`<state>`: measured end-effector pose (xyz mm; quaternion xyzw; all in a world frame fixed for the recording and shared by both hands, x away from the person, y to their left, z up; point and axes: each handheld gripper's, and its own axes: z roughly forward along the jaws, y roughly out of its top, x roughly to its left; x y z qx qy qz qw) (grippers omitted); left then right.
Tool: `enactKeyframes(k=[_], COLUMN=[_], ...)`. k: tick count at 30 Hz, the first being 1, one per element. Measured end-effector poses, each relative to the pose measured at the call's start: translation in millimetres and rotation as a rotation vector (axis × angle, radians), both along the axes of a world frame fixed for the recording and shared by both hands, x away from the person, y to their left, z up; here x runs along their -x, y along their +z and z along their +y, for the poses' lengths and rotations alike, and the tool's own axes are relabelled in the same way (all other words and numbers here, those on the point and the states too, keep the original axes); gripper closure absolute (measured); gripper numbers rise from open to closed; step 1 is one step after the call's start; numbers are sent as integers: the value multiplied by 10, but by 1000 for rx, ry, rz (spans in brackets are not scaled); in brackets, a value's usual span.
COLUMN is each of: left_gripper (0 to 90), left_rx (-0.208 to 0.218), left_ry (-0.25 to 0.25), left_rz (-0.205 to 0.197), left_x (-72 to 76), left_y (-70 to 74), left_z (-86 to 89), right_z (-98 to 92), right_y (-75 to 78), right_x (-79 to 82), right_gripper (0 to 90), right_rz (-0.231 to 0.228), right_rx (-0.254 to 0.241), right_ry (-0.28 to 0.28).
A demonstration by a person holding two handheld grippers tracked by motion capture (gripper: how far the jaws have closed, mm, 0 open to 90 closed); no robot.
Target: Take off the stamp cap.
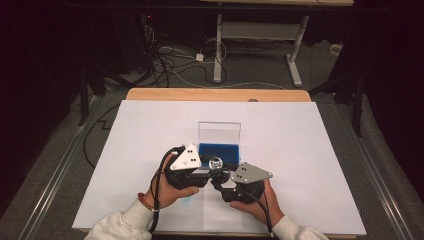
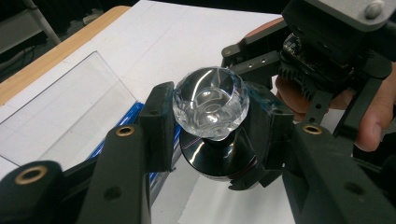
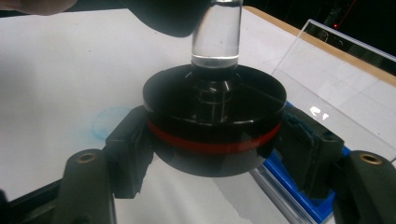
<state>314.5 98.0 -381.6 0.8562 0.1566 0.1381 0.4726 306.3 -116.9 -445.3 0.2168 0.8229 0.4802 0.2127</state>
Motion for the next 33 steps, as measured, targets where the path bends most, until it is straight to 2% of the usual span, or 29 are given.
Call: enactKeyframes(k=[7, 10, 16, 20, 25, 33], left_gripper=[550, 550, 550, 550, 550, 549], left_rx=[2, -1, -6, -7, -1, 5], left_ry=[-6, -11, -22, -25, -23, -15], left_rz=[4, 6, 24, 28, 38, 24], left_x=[9, 13, 13, 13, 13, 27], left_y=[-9, -12, -56, -63, -79, -110], left_z=[0, 0, -9, -11, -22, -48], right_z=[6, -1, -14, -21, -25, -20], right_y=[10, 26, 30, 35, 34, 17], right_x=[31, 45, 47, 55, 57, 62], right_gripper=[385, 387, 389, 390, 389, 389], right_rz=[-13, -25, -8, -15, -6, 1], right_rx=[30, 58, 101, 131, 139, 141], right_ry=[12, 13, 34, 41, 40, 26])
